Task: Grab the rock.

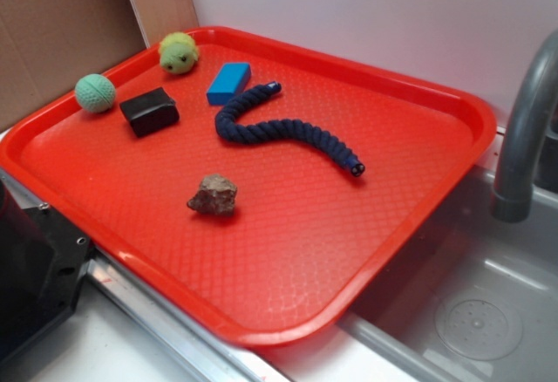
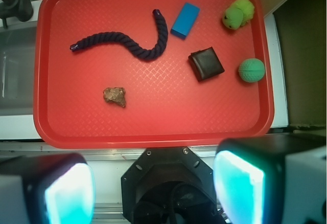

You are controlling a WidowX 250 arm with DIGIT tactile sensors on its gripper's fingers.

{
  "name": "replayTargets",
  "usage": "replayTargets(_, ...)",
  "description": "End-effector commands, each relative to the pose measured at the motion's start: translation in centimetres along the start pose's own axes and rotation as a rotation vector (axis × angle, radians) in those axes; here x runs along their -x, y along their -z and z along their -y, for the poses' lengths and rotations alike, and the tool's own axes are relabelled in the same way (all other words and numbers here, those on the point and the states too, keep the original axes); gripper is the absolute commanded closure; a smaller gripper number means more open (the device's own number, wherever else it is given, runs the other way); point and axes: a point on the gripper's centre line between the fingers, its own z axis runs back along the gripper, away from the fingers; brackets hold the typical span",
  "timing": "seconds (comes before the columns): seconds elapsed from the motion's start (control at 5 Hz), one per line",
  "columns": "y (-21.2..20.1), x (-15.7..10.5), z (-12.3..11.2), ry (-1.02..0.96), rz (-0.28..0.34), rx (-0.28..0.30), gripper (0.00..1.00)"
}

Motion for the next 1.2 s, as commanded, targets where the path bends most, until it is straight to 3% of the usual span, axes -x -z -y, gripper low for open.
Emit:
replayTargets(0.0,0.0,0.0,0.0,0.0,0.0,0.0,0.0)
replayTargets(0.2,4.4,-0.9,0.9,0.131,-0.058,0.048,0.0)
replayTargets(0.4,9.7,-1.8,5.1,0.33,-0.068,-0.002,0.0)
replayTargets(0.6,14.8,-2.2,7.8,0.498,-0.038,0.01,0.0)
replayTargets(0.8,18.4,-2.7,8.9,0.67,0.012,0.051,0.0)
replayTargets(1.0,19.1,-2.1,8.8,0.811,0.031,0.1,0.0)
